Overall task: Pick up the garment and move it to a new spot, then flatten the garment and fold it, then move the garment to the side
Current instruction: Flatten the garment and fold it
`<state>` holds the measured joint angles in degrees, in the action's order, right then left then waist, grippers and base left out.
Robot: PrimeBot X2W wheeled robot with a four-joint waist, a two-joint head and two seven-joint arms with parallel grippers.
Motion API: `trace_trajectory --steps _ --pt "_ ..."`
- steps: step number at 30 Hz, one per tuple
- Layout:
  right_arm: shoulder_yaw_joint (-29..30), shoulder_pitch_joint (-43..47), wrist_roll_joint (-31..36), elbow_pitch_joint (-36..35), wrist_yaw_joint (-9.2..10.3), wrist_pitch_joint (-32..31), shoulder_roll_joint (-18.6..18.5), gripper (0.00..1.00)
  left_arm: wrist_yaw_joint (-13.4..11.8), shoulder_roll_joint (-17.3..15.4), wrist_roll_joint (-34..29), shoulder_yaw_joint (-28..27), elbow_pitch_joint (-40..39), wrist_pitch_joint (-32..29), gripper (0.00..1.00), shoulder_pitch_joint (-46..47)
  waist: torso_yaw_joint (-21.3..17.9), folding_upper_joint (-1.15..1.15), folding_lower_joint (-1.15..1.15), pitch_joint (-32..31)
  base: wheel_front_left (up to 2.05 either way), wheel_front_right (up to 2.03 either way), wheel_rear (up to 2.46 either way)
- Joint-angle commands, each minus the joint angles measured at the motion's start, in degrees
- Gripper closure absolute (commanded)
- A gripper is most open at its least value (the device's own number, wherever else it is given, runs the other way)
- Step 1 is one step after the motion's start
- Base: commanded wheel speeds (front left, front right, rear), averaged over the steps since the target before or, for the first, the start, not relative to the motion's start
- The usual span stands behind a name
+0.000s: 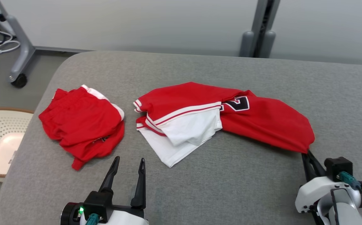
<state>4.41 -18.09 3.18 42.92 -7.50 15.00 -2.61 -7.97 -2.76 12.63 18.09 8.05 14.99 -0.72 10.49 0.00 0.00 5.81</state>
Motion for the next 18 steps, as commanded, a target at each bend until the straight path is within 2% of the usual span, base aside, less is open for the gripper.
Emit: trace_trajectory --steps 1,7,18 --pt "1.2 1.5 0.7 -2.3 0.02 0.3 -0.6 1.00 -0.2 -0.2 -0.3 -0.6 -0.2 0.3 0.00 0.5 -1.9 0.00 0.00 -0.2 0.00 0.00 0.00" --pt "6.2 4.2 4.5 -9.4 0.02 0.3 -0.9 1.00 0.4 -0.2 -0.8 -1.2 -0.1 0.3 0.00 0.6 -5.8 0.00 0.00 -0.5 0.00 0.00 0.00" --pt "11.5 9.6 5.1 -14.8 0.02 0.3 -3.7 1.00 0.6 -0.2 -1.6 -2.4 -0.3 0.3 0.00 0.9 -9.5 0.00 0.00 -0.3 0.00 0.00 0.00"
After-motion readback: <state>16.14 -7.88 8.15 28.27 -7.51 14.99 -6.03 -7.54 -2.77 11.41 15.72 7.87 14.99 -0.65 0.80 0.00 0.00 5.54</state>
